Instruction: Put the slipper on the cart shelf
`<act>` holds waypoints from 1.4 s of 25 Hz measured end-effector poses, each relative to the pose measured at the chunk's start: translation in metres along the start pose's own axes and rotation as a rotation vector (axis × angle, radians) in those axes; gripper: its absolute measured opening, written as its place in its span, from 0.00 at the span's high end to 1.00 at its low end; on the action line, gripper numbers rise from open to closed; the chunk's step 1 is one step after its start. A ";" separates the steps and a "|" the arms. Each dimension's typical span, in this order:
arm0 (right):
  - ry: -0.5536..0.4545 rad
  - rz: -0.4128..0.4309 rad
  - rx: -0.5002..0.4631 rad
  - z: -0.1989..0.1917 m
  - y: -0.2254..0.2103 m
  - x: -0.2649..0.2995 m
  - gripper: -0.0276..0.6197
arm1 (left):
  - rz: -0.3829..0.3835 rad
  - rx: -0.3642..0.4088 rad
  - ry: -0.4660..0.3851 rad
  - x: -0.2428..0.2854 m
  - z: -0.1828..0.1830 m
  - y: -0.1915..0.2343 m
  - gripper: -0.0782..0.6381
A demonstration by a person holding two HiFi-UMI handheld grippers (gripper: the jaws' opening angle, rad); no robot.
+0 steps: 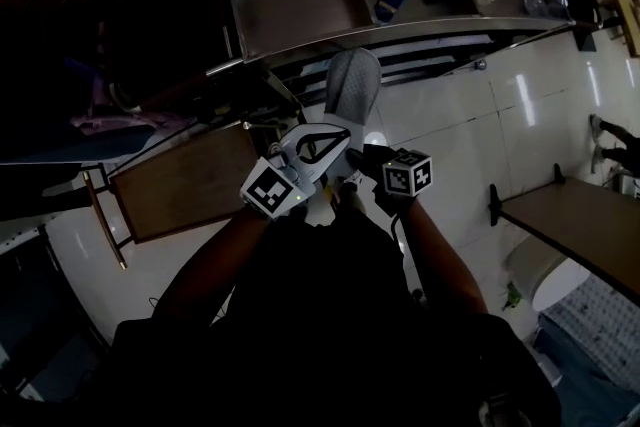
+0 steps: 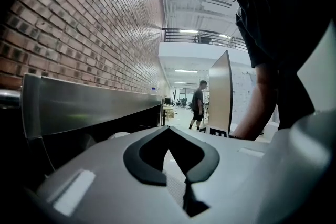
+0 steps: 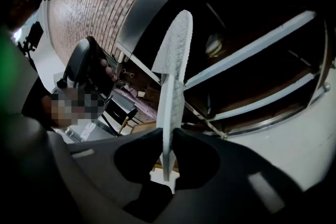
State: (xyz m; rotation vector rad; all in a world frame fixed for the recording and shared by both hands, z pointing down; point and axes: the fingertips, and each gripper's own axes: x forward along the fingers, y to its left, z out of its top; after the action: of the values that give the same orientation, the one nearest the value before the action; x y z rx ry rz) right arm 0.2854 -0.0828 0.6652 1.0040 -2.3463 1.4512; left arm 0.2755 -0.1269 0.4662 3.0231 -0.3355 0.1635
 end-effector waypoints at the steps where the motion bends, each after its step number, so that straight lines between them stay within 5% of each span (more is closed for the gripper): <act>1: 0.019 0.027 0.021 0.000 -0.005 0.005 0.86 | 0.009 -0.002 0.001 0.004 -0.002 0.004 0.89; 14: 0.109 0.122 -0.010 0.082 -0.049 0.081 0.86 | 0.126 -0.016 0.023 0.012 -0.022 0.055 0.89; 35: -0.053 0.182 0.064 0.181 -0.084 0.143 0.86 | 0.248 -0.066 0.009 0.017 -0.036 0.085 0.89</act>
State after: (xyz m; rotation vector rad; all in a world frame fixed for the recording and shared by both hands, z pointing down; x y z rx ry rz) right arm 0.2633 -0.3239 0.7061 0.8736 -2.5012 1.5918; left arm 0.2696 -0.2091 0.5104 2.9053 -0.7006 0.1803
